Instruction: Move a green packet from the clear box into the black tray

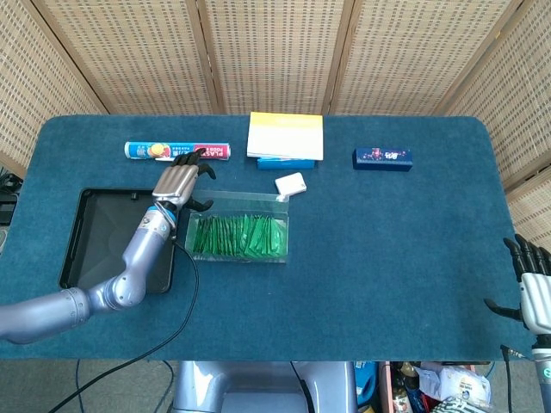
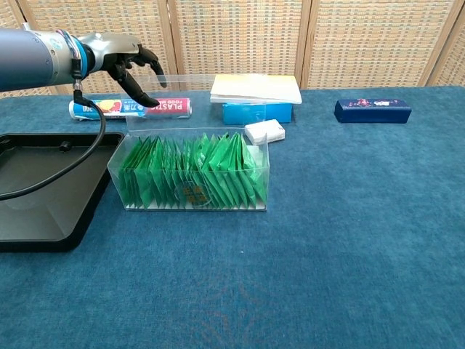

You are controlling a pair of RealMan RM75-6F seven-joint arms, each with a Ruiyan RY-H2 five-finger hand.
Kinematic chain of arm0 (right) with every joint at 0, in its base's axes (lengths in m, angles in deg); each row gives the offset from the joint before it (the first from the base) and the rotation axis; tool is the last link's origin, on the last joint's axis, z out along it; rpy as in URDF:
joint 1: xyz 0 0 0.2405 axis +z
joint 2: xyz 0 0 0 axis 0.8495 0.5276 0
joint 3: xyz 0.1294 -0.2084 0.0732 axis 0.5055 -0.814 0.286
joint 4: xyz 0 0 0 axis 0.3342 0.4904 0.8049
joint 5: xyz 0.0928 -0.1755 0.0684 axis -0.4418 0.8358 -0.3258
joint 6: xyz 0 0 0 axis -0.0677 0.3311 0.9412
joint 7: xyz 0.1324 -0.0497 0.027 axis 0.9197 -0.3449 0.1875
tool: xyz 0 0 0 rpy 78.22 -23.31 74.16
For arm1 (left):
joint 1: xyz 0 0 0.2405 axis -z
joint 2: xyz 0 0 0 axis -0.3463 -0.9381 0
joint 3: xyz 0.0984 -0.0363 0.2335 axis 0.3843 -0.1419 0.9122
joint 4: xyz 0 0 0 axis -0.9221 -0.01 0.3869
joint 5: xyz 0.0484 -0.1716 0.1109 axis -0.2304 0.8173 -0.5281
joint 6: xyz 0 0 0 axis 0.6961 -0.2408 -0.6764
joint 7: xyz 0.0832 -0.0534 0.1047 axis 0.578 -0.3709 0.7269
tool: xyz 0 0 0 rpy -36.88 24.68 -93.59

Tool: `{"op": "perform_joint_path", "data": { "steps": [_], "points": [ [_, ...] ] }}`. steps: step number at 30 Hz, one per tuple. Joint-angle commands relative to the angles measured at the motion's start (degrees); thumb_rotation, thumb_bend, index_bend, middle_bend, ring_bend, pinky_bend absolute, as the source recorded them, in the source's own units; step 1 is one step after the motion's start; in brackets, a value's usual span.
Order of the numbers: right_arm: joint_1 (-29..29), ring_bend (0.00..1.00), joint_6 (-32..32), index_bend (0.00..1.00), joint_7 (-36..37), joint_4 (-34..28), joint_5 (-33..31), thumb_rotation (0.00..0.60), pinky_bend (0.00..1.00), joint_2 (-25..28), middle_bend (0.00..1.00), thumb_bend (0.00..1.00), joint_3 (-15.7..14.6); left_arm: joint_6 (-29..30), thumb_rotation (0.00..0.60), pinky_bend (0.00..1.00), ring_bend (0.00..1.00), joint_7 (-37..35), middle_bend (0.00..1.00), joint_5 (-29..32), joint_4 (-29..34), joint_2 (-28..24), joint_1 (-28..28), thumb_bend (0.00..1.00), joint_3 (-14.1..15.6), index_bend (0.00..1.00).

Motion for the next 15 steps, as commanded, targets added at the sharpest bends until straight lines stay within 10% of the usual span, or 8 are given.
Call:
{"op": "perform_joint_path", "data": {
  "steps": [1, 15],
  "points": [
    [0.03, 0.00, -0.01, 0.00, -0.13, 0.00, 0.01, 0.600, 0.00, -0.06, 0.00, 0.00, -0.01, -0.72, 0.600, 0.00, 0.00, -1.01, 0.00, 0.23, -0.80, 0.18, 0.08, 0.34, 0.26, 0.36],
    [0.19, 0.00, -0.33, 0.00, -0.88, 0.28, -0.45, 0.600, 0.00, -0.44, 0.00, 0.00, 0.06, -12.37, 0.600, 0.00, 0.00, -6.27, 0.00, 1.44, 0.20, -5.09, 1.48, 0.66, 3.23, 0.63]
  ]
}}
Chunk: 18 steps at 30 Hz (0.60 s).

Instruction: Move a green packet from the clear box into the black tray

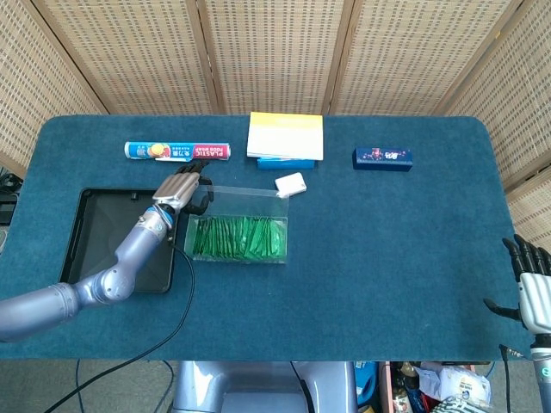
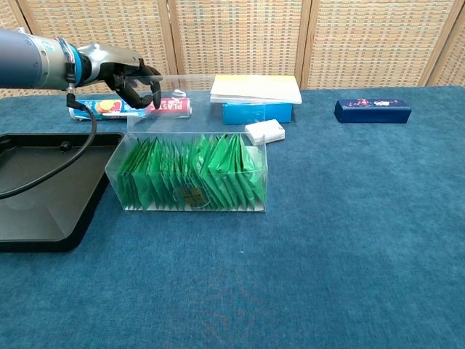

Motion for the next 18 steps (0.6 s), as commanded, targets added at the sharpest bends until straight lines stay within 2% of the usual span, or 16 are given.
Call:
{"op": "perform_joint_path", "data": {
  "steps": [1, 4, 5, 6, 7, 9, 10, 14, 18],
  "points": [
    [0.02, 0.00, -0.01, 0.00, -0.04, 0.02, 0.01, 0.600, 0.00, -0.04, 0.00, 0.00, 0.00, -1.25, 0.600, 0.00, 0.00, -0.36, 0.00, 1.32, 0.44, -1.02, 1.09, 0.67, 1.22, 0.63],
    [0.03, 0.00, 0.00, 0.00, -0.06, 0.05, -0.06, 0.600, 0.00, -0.05, 0.00, 0.00, 0.04, -2.06, 0.600, 0.00, 0.00, -0.77, 0.00, 2.94, 0.87, -1.73, 2.03, 0.69, 2.17, 0.63],
    [0.02, 0.00, 0.00, 0.00, -0.05, 0.05, -0.09, 0.600, 0.00, -0.06, 0.00, 0.00, 0.05, -2.16, 0.600, 0.00, 0.00, -0.75, 0.00, 3.70, 0.96, -2.01, 2.51, 0.69, 2.72, 0.59],
    [0.02, 0.00, -0.02, 0.00, -0.05, 0.07, -0.10, 0.600, 0.00, -0.06, 0.00, 0.00, 0.05, -2.25, 0.600, 0.00, 0.00, -0.73, 0.00, 4.52, 1.09, -2.26, 2.99, 0.70, 3.28, 0.47],
    [0.02, 0.00, -0.03, 0.00, -0.05, 0.09, -0.08, 0.600, 0.00, -0.06, 0.00, 0.00, 0.03, -2.50, 0.600, 0.00, 0.00, -0.84, 0.00, 5.37, 1.29, -2.54, 3.43, 0.70, 3.78, 0.30],
    [0.05, 0.00, -0.09, 0.00, -0.06, 0.08, -0.06, 0.600, 0.00, -0.08, 0.00, 0.00, 0.00, -3.17, 0.600, 0.00, 0.00, -1.69, 0.00, 7.29, 1.69, -3.24, 4.21, 0.68, 4.59, 0.06],
    [0.05, 0.00, -0.10, 0.00, -0.08, 0.08, -0.05, 0.600, 0.00, -0.08, 0.00, 0.00, -0.02, -3.38, 0.600, 0.00, 0.00, -1.89, 0.00, 8.00, 1.80, -3.55, 4.57, 0.65, 5.07, 0.01],
    [0.07, 0.00, -0.19, 0.00, -0.09, 0.08, -0.01, 0.600, 0.00, -0.10, 0.00, 0.00, -0.08, -1.31, 0.600, 0.00, 0.00, -2.22, 0.00, 9.06, 1.75, -3.78, 5.82, 0.56, 6.63, 0.00],
    [0.10, 0.00, -0.24, 0.00, -0.11, 0.00, 0.06, 0.600, 0.00, -0.11, 0.00, 0.00, -0.13, 1.72, 0.600, 0.00, 0.00, -3.70, 0.00, 7.10, 1.86, -3.38, 5.15, 0.53, 5.90, 0.00]
  ]
}}
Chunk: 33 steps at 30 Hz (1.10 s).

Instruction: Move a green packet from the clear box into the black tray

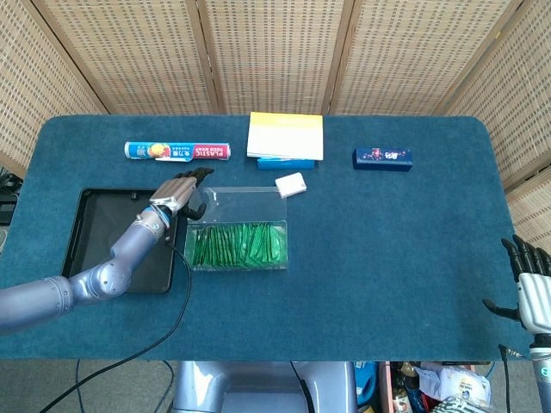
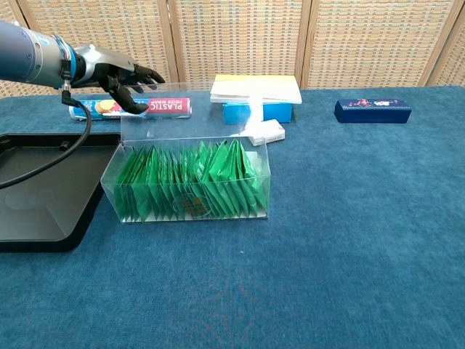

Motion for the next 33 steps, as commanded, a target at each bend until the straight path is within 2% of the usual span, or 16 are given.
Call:
{"op": "perform_joint_path", "data": {
  "steps": [1, 6, 11, 13, 18, 21, 23, 27, 33],
  "points": [
    [0.00, 0.00, 0.02, 0.00, -0.02, -0.01, 0.02, 0.600, 0.00, 0.01, 0.00, 0.00, 0.00, 3.04, 0.600, 0.00, 0.00, -2.09, 0.00, -3.04, 0.17, 0.36, -0.97, 0.52, -0.99, 0.00],
    [0.02, 0.00, -0.03, 0.00, -0.13, -0.09, 0.02, 0.600, 0.00, -0.01, 0.00, 0.00, -0.04, 6.86, 0.600, 0.00, 0.00, -6.35, 0.00, -12.30, 1.06, 0.12, -3.98, 0.38, -2.91, 0.00],
    [0.10, 0.00, -0.11, 0.00, -0.25, -0.15, 0.10, 0.600, 0.00, -0.05, 0.00, 0.00, -0.09, 9.59, 0.600, 0.00, 0.00, -8.23, 0.00, -21.61, 4.33, -1.98, -6.02, 0.37, -3.35, 0.00],
    [0.10, 0.00, -0.07, 0.00, -0.26, -0.16, 0.11, 0.600, 0.00, -0.05, 0.00, 0.00, -0.08, 9.93, 0.600, 0.00, 0.00, -9.12, 0.00, -26.78, 6.16, -2.95, -6.87, 0.37, -2.94, 0.05],
    [0.06, 0.00, -0.03, 0.00, 0.16, -0.23, -0.05, 0.600, 0.00, 0.16, 0.00, 0.00, 0.07, 5.64, 0.600, 0.00, 0.00, -14.01, 0.00, -39.96, 8.99, -4.81, -7.92, 0.37, -0.98, 0.27],
    [0.06, 0.00, -0.12, 0.00, 0.42, -0.21, -0.29, 0.600, 0.00, 0.26, 0.00, 0.00, 0.21, 6.05, 0.600, 0.00, 0.00, -14.40, 0.00, -48.22, 8.57, -3.84, -7.92, 0.37, 0.77, 0.36],
    [0.09, 0.00, -0.18, 0.00, 0.41, -0.24, -0.33, 0.600, 0.00, 0.32, 0.00, 0.00, 0.23, 7.85, 0.600, 0.00, 0.00, -13.76, 0.00, -53.93, 7.31, -1.34, -7.55, 0.37, 1.92, 0.40],
    [0.09, 0.00, -0.11, 0.00, 0.36, -0.36, -0.24, 0.600, 0.00, 0.36, 0.00, 0.00, 0.20, 8.10, 0.600, 0.00, 0.00, -13.96, 0.00, -57.11, 4.56, 1.59, -6.71, 0.37, 2.88, 0.43],
    [-0.02, 0.00, -0.08, 0.00, 0.78, -0.19, -0.36, 0.600, 0.00, 0.43, 0.00, 0.00, 0.23, 7.44, 0.600, 0.00, 0.00, -11.42, 0.00, -57.96, 2.73, 3.91, -5.59, 0.37, 3.79, 0.44]
  ]
}}
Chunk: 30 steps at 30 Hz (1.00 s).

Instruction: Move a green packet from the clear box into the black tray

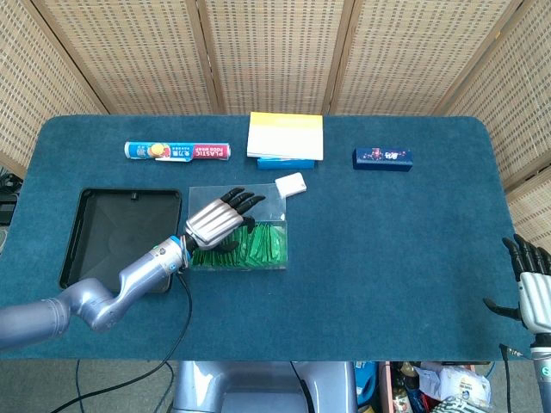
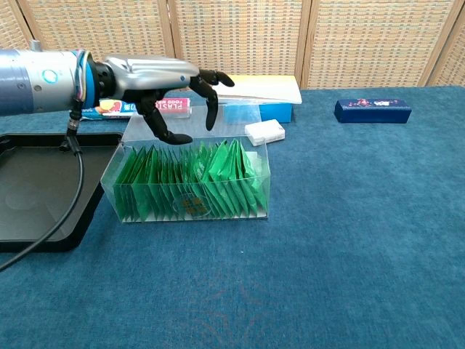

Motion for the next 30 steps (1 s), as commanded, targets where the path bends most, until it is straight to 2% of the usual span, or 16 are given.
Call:
{"op": "perform_joint_path", "data": {
  "steps": [1, 7, 21, 30],
  "points": [
    [-0.02, 0.00, -0.06, 0.00, 0.15, 0.09, -0.06, 0.600, 0.00, 0.03, 0.00, 0.00, 0.00, -0.16, 0.600, 0.00, 0.00, 1.39, 0.00, -0.31, -0.67, 0.85, 0.48, 0.37, 0.58, 0.44],
    [-0.03, 0.00, -0.10, 0.00, 0.40, 0.22, -0.14, 0.600, 0.00, 0.04, 0.00, 0.00, 0.06, 0.54, 0.600, 0.00, 0.00, 2.48, 0.00, -0.10, -1.22, 1.64, 0.37, 0.37, 0.83, 0.49],
    [0.04, 0.00, -0.21, 0.00, 0.68, 0.01, -0.09, 0.600, 0.00, 0.23, 0.00, 0.00, 0.09, 0.32, 0.600, 0.00, 0.00, 3.67, 0.00, 1.32, -4.05, 4.63, 0.44, 0.37, 1.34, 0.49],
    [0.12, 0.00, -0.66, 0.00, 1.56, 0.50, -0.35, 0.600, 0.00, 0.36, 0.00, 0.00, 0.20, -0.33, 0.600, 0.00, 0.00, 4.61, 0.00, 2.04, -3.66, 4.45, 0.92, 0.37, 1.24, 0.49]
  ]
}}
